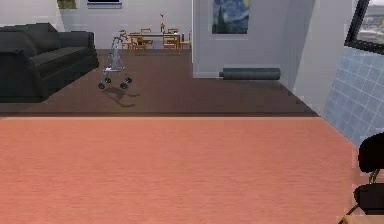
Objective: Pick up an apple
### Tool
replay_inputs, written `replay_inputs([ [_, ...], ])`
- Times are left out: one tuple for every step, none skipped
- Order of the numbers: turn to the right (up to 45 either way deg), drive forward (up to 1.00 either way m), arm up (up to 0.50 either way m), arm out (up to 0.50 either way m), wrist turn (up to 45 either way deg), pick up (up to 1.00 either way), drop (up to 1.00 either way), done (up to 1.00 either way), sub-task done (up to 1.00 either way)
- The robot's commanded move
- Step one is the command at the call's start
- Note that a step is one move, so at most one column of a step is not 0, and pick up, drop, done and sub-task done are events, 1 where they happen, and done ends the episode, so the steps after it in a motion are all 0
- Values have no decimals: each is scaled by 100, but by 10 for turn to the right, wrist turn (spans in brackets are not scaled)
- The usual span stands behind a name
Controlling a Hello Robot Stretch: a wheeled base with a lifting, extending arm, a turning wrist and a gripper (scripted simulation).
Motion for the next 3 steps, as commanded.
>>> replay_inputs([
  [0,0,50,0,0,0,0,0,0],
  [0,0,38,0,0,0,0,0,0],
  [0,0,0,32,0,0,0,0,0],
])
